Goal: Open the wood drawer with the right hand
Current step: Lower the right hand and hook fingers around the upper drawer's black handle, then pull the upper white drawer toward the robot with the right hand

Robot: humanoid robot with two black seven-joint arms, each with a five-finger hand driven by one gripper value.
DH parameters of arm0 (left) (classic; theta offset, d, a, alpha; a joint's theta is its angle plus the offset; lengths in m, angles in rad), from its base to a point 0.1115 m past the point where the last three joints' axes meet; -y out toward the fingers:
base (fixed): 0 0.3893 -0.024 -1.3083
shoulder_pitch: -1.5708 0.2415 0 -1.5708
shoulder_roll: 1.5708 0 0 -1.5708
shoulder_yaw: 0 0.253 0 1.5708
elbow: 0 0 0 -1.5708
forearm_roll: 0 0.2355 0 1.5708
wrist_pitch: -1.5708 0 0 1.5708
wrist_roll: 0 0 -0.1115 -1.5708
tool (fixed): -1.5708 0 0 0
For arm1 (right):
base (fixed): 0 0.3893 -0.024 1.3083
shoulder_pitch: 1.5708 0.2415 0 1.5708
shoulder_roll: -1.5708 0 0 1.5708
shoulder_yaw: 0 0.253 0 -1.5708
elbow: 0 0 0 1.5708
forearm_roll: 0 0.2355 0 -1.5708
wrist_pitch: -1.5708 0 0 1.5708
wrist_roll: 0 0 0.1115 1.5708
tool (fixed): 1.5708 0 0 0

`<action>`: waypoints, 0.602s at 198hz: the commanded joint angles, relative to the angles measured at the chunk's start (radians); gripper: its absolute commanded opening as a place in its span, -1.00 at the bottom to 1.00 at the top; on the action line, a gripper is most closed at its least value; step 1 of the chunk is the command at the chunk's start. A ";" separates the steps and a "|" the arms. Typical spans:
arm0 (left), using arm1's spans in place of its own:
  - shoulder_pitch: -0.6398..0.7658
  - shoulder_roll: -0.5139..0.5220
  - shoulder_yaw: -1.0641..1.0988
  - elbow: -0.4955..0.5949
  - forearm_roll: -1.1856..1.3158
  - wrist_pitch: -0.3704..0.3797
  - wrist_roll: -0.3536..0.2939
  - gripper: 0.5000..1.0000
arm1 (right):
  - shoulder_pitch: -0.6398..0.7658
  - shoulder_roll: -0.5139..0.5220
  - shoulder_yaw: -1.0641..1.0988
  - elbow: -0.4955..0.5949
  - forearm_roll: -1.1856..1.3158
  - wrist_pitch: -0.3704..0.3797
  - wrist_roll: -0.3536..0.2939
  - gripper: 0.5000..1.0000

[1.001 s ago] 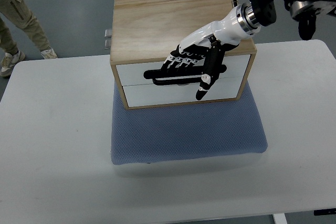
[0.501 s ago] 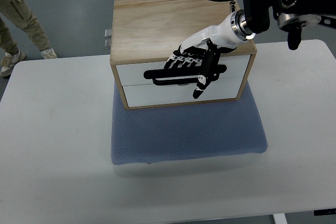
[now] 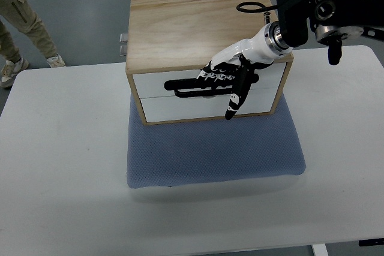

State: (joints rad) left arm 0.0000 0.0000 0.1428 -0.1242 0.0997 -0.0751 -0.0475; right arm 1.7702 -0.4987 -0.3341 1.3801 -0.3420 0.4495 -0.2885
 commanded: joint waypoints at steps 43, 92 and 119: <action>0.000 0.000 0.000 0.000 0.000 0.000 0.000 1.00 | -0.002 0.002 -0.003 -0.001 0.000 -0.008 -0.003 0.77; 0.000 0.000 0.000 0.000 0.002 0.000 0.000 1.00 | -0.003 0.000 -0.003 0.001 0.000 0.005 -0.015 0.77; 0.000 0.000 0.000 0.000 0.000 0.000 0.000 1.00 | -0.002 0.000 -0.003 0.001 0.000 0.017 -0.015 0.77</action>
State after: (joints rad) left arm 0.0000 0.0000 0.1427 -0.1242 0.0998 -0.0751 -0.0475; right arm 1.7673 -0.4971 -0.3375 1.3790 -0.3421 0.4573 -0.3035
